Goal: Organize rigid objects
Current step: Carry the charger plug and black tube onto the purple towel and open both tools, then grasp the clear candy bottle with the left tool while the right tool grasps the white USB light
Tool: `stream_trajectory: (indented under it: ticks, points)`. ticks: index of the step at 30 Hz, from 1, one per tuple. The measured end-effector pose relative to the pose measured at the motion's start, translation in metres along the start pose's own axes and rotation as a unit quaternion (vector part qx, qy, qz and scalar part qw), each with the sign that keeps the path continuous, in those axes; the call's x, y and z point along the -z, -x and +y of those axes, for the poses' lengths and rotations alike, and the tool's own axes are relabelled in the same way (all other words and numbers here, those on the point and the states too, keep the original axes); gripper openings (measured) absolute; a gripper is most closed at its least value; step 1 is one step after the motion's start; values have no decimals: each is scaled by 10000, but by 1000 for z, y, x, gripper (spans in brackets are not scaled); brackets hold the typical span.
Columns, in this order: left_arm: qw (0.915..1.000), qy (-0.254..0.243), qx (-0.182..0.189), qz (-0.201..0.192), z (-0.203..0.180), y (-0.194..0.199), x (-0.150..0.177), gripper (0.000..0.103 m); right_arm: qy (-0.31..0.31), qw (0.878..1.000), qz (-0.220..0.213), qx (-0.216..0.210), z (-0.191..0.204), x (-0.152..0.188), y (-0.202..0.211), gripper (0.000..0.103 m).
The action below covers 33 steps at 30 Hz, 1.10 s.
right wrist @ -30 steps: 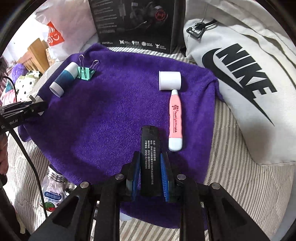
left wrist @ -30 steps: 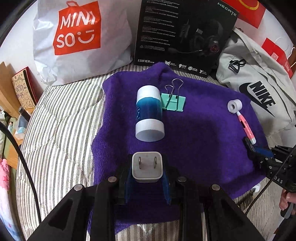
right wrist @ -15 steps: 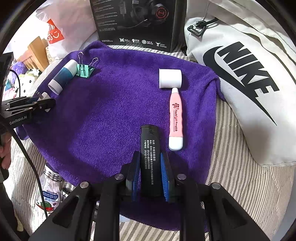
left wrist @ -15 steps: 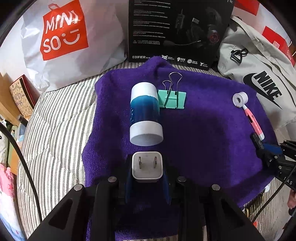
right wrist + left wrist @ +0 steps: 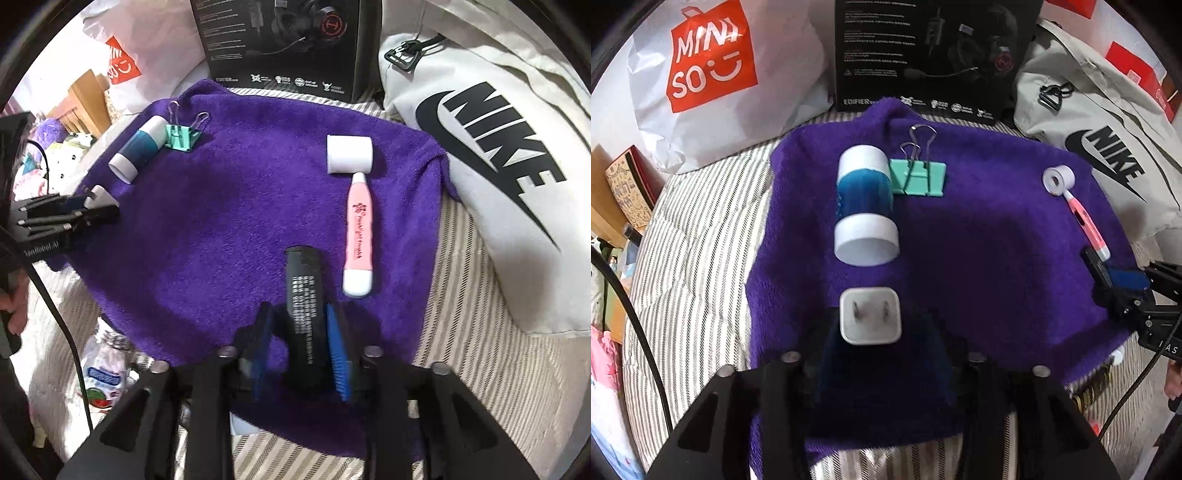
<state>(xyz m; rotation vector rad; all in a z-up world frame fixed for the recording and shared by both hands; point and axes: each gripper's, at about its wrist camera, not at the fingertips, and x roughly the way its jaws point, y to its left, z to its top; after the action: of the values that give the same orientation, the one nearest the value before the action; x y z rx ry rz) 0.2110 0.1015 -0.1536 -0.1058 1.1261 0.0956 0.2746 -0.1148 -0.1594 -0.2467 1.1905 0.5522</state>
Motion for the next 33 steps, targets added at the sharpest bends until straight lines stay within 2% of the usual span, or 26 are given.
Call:
stream_trajectory:
  ticks: [7,14,19,27,33]
  points:
    - [9997,221,-42,-28,5,19,8,49,27,9997,128,222,5,1,6,42]
    - [9991,233,17,-346,-1,65,29,49,-246,9994,-175,181,3,15,42,46]
    - [9989,69,250,-402,-23,86,52,49,-596,9974,-378,172,1,45,71,46]
    - [9970,-26,773,12,-70,68,84,49,-982,9932,-510,369,-5,103,108,49]
    - [9984,-74,469,312,-90,42,93,49,-1312,9894,-613,138,-10,132,122,50]
